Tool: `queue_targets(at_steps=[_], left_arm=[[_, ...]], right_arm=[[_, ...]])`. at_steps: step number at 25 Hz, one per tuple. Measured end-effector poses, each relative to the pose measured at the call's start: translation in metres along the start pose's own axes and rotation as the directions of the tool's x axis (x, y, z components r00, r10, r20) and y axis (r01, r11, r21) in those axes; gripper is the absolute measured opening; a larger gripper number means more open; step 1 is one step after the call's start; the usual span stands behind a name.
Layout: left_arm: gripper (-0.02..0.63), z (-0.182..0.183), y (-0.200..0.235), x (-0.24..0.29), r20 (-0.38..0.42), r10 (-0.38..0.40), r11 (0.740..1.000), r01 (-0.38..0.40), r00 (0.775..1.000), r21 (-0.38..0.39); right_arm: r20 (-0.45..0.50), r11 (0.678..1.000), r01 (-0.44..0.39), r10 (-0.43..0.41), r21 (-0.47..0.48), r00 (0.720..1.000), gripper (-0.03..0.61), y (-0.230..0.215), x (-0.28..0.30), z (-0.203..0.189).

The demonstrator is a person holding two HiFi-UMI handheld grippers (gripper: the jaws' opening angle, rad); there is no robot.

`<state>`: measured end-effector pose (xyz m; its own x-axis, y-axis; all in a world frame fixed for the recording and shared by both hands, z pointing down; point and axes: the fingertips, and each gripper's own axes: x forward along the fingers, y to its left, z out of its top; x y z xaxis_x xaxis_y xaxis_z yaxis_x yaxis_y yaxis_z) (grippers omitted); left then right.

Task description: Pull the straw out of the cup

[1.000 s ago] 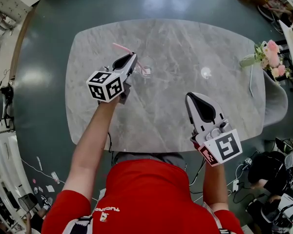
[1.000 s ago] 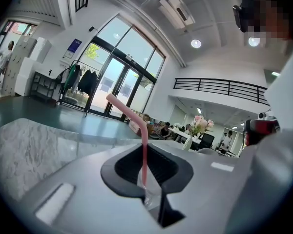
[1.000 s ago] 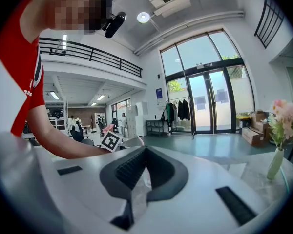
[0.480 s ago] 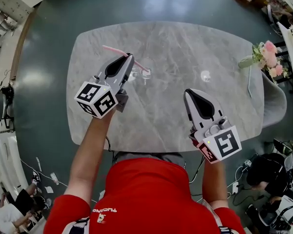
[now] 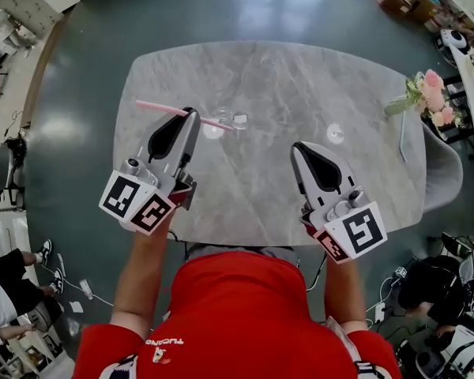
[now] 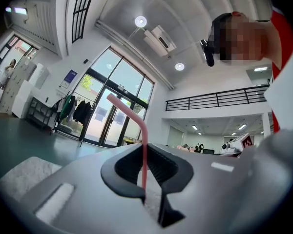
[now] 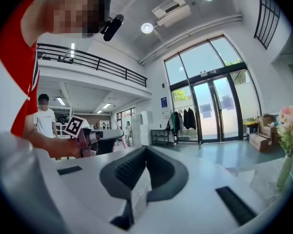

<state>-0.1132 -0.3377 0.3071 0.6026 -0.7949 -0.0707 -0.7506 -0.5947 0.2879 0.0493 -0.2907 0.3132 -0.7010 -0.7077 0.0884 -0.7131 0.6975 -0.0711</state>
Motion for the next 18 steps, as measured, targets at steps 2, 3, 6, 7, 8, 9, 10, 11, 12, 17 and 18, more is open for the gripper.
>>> queue_targets(at_steps=[2, 3, 6, 7, 8, 9, 10, 11, 12, 17, 18], left_arm=[[0.029, 0.01, -0.006, -0.011, 0.026, 0.012, 1.0, -0.012, 1.0, 0.013], [0.029, 0.015, -0.009, -0.016, 0.039, 0.016, 1.0, -0.016, 0.999, 0.018], [0.029, 0.027, -0.017, -0.032, 0.07, 0.027, 0.999, -0.03, 0.997, 0.038], [0.029, 0.03, -0.02, -0.038, 0.08, 0.032, 0.998, -0.035, 0.996, 0.044], [0.029, 0.033, -0.022, -0.043, 0.089, 0.036, 0.998, -0.041, 0.995, 0.048], [0.029, 0.036, -0.024, -0.049, 0.098, 0.04, 0.998, -0.046, 0.994, 0.052], [0.029, 0.04, -0.026, -0.055, 0.106, 0.045, 0.997, -0.051, 0.993, 0.057], [0.029, 0.042, -0.028, -0.06, 0.112, 0.049, 0.996, -0.056, 0.992, 0.065], [0.029, 0.045, -0.029, -0.066, 0.117, 0.053, 0.995, -0.062, 0.992, 0.073], [0.029, 0.049, -0.038, -0.085, 0.132, 0.069, 0.993, -0.08, 0.989, 0.081], [0.029, 0.049, -0.039, -0.088, 0.134, 0.072, 0.993, -0.083, 0.988, 0.079]], right_arm=[[0.013, 1.0, -0.007, 0.007, -0.002, 1.0, 0.001, 0.004, -0.002, 0.004], [0.019, 1.0, -0.01, 0.01, -0.001, 1.0, 0.002, 0.006, -0.004, 0.006], [0.041, 1.0, -0.015, 0.014, 0.003, 0.999, 0.002, 0.011, -0.009, 0.013], [0.047, 1.0, -0.016, 0.015, 0.005, 0.999, 0.002, 0.013, -0.011, 0.015], [0.054, 1.0, -0.015, 0.015, 0.005, 0.998, 0.0, 0.014, -0.013, 0.017], [0.06, 1.0, -0.014, 0.014, 0.006, 0.998, 0.001, 0.016, -0.015, 0.019], [0.065, 1.0, -0.013, 0.013, 0.009, 0.998, 0.001, 0.018, -0.018, 0.02], [0.07, 1.0, -0.013, 0.012, 0.013, 0.997, 0.0, 0.019, -0.02, 0.022], [0.076, 1.0, -0.011, 0.01, 0.019, 0.997, 0.002, 0.02, -0.023, 0.023], [0.09, 0.999, -0.006, 0.002, 0.043, 0.996, 0.002, 0.022, -0.037, 0.024], [0.089, 0.999, -0.002, -0.001, 0.042, 0.996, 0.0, 0.022, -0.039, 0.024]])
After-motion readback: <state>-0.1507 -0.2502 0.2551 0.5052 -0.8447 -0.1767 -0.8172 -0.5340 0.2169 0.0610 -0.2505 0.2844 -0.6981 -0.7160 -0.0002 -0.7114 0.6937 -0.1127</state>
